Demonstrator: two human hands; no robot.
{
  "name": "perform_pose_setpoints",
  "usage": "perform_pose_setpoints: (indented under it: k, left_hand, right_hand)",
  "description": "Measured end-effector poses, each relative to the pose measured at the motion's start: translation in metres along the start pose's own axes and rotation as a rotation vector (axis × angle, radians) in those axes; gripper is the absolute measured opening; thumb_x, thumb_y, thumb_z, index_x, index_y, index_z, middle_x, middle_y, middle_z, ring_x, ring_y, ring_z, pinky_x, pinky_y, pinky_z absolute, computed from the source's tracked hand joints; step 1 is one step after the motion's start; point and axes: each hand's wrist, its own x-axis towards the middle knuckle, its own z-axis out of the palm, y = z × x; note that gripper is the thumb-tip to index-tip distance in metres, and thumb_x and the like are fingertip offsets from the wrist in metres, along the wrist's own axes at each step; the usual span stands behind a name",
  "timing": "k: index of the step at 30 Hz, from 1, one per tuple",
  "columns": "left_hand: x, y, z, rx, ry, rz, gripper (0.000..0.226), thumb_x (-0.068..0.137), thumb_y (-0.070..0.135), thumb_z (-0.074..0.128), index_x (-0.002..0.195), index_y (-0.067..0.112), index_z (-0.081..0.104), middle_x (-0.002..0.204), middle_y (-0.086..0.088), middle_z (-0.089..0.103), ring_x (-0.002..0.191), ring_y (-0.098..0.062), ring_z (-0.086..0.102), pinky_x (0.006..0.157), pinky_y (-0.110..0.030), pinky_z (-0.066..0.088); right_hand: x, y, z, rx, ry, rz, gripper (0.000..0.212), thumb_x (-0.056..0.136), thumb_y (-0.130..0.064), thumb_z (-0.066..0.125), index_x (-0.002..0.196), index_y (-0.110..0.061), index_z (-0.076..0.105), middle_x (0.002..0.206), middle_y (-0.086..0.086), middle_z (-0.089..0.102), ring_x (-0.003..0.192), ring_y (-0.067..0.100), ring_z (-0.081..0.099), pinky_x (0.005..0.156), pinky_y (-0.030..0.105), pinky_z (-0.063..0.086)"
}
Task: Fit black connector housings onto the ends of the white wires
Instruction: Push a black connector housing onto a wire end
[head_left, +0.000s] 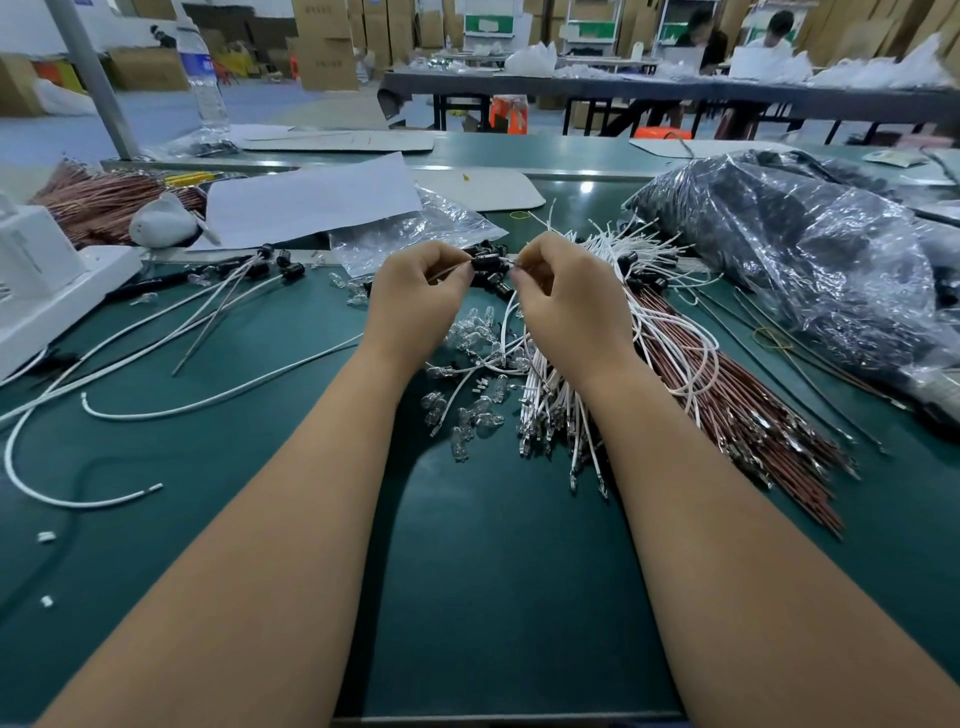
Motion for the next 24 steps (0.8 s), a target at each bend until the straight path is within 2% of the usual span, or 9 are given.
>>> perform_pose_setpoints:
  k: [4,8,12,16,20,24]
  left_hand:
    - [-0.0014,0.0013,-0.0015,-0.033,-0.006,-0.014,0.008,0.092,0.013,0.061,0.090,0.012,0.069,0.072,-0.001,0.063,0.062,-0.009,0.050,0.062,-0.021,0.042]
    - [-0.0018,0.0030,-0.0034,-0.093,-0.020,-0.032,0.009,0.092,0.012,0.062,0.086,0.017,0.067,0.072,-0.005,0.061,0.060,-0.012,0.046,0.056,-0.018,0.038]
    - [-0.0018,0.0039,-0.0049,-0.116,-0.038,-0.039,0.009,0.091,0.011,0.063,0.086,0.016,0.068,0.071,-0.008,0.059,0.061,-0.015,0.044,0.055,-0.020,0.036]
    - [-0.0040,0.0059,-0.0061,-0.130,-0.046,-0.043,0.009,0.090,0.009,0.063,0.086,0.012,0.070,0.071,-0.010,0.059,0.061,-0.015,0.044,0.056,-0.022,0.036]
    - [-0.0051,0.0076,-0.0066,-0.120,-0.039,-0.060,0.010,0.090,0.011,0.063,0.084,0.013,0.071,0.070,-0.009,0.060,0.057,-0.009,0.045,0.053,-0.014,0.037]
    - [-0.0056,0.0086,-0.0071,-0.129,-0.065,-0.060,0.005,0.089,0.010,0.066,0.088,0.011,0.071,0.073,-0.013,0.063,0.065,-0.015,0.051,0.061,-0.020,0.043]
  right_hand:
    - [-0.0008,-0.0012,-0.0006,0.022,0.007,-0.006,0.009,0.092,-0.020,0.059,0.092,-0.013,0.064,0.080,-0.001,0.065,0.073,0.019,0.059,0.064,0.035,0.050]
    - [-0.0009,-0.0032,-0.0014,0.048,0.035,-0.015,0.010,0.093,-0.019,0.057,0.092,-0.014,0.066,0.077,-0.003,0.061,0.069,0.016,0.056,0.060,0.031,0.048]
    - [-0.0009,-0.0041,-0.0017,0.049,0.056,-0.013,0.009,0.094,-0.020,0.056,0.094,-0.016,0.064,0.074,-0.007,0.058,0.065,0.012,0.053,0.054,0.024,0.039]
    - [-0.0020,-0.0048,-0.0025,0.030,0.070,-0.034,0.005,0.093,-0.018,0.057,0.096,-0.018,0.062,0.069,-0.010,0.054,0.058,0.001,0.046,0.048,0.017,0.029]
    - [-0.0015,-0.0031,-0.0035,-0.037,0.087,-0.020,0.009,0.092,-0.020,0.058,0.088,-0.016,0.065,0.075,-0.008,0.057,0.062,0.010,0.045,0.049,0.016,0.027]
    - [-0.0007,-0.0031,-0.0038,-0.032,0.086,0.005,0.014,0.091,-0.020,0.058,0.084,-0.015,0.070,0.072,-0.009,0.058,0.065,0.013,0.052,0.051,0.015,0.031]
